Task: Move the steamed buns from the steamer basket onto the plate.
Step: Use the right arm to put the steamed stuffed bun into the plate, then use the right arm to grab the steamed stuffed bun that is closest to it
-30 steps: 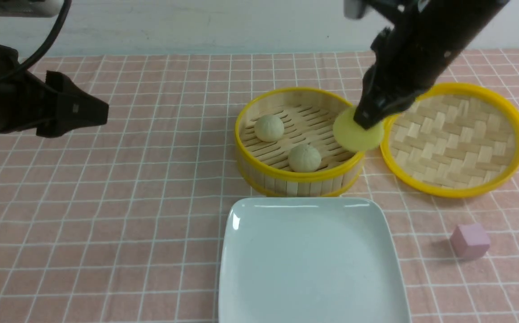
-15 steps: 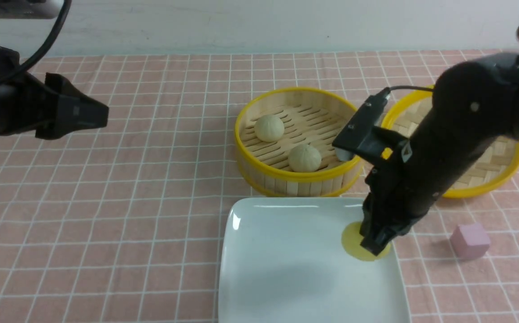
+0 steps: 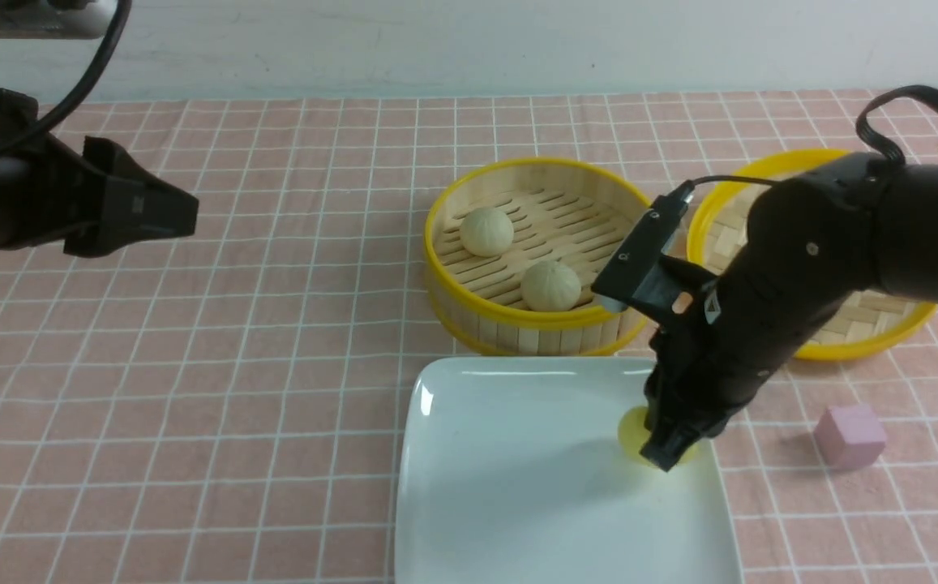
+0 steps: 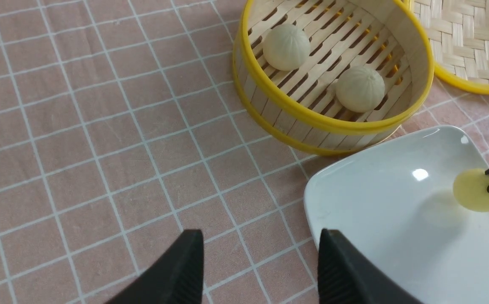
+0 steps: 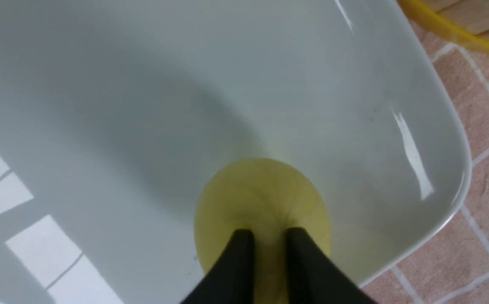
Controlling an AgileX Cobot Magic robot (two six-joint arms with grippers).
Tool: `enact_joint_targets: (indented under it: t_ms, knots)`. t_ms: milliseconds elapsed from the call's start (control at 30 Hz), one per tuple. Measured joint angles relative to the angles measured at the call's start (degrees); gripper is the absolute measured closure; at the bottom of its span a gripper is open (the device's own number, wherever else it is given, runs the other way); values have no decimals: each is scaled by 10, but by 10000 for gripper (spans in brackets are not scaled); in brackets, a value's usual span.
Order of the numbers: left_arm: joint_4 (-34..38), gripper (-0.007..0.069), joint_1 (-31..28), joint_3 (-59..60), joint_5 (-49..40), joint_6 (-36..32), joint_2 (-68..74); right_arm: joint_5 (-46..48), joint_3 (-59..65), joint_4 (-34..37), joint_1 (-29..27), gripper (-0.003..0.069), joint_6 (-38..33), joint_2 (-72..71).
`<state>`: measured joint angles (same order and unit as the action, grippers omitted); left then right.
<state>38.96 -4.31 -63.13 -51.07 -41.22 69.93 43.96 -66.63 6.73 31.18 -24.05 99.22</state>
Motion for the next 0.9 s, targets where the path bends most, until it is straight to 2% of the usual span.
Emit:
enact_joint_targets:
  t_ms: [100, 167, 267, 400, 567, 667, 900]
  knots:
    - [0, 236, 0, 0, -1, 0, 0, -13, 0, -4, 0, 312, 1, 0]
    - [0, 236, 0, 0, -4, 0, 0, -29, 0, -8, 0, 232, 1, -1]
    - [0, 236, 0, 0, -12, 0, 0, -43, -13, -15, 0, 174, 1, -7]
    - [0, 236, 0, 0, -22, 0, 0, -35, -57, -12, 0, 179, 11, -32]
    - [0, 236, 0, 0, -30, 0, 0, 51, -162, -4, 0, 249, 42, -56]
    - [0, 236, 0, 0, -30, 0, 0, 59, -186, -4, 0, 265, 45, -54]
    - [1, 237, 0, 0, -38, 0, 0, 65, -270, -4, -1, 279, 46, 27]
